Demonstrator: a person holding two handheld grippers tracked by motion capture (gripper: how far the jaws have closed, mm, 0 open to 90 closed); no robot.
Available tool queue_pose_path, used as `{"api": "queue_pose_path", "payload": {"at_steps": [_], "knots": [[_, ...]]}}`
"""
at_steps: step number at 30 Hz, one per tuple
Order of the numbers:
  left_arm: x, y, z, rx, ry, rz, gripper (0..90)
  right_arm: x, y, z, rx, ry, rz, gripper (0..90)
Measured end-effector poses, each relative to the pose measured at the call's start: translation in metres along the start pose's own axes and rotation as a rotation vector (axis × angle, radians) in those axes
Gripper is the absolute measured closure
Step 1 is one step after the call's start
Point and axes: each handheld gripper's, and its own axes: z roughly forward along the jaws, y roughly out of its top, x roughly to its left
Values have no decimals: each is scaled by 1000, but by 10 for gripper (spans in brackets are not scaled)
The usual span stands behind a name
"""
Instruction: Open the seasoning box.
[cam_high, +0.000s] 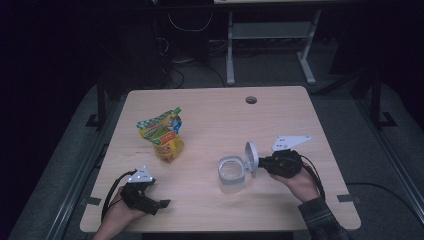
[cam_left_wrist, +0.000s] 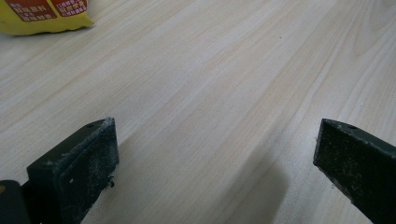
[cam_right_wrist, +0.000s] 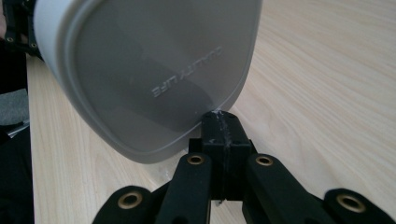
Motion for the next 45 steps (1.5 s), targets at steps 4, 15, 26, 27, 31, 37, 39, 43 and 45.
{"api": "queue_pose_path", "payload": {"at_steps": [4,15,26,27,31,37,39,43,45], "knots": [[0,0,0,-4,0,-3,0,-1,-2,0,3,-7,-1,900],[-1,0,-2,-6,-6,-20,0,-9,-26,-9,-18,-92,44,770],[0,-1,-7,-11,11,-19,0,-12,-56,-19,-36,-180,72,406],[1,-1,-8,-13,15,-18,0,-11,-58,-19,-29,-197,74,387],[2,0,-12,-32,24,-19,0,-11,-70,-21,-22,-209,93,304],[5,4,-21,-80,42,-40,0,-8,-76,-23,-8,-205,102,263],[7,7,-24,-94,48,-51,0,-9,-77,-23,-7,-201,113,260],[12,14,-31,-122,62,-45,0,-10,-77,-22,-11,-201,109,259],[15,19,-34,-137,68,-46,0,-10,-77,-21,-8,-199,110,260]]}}
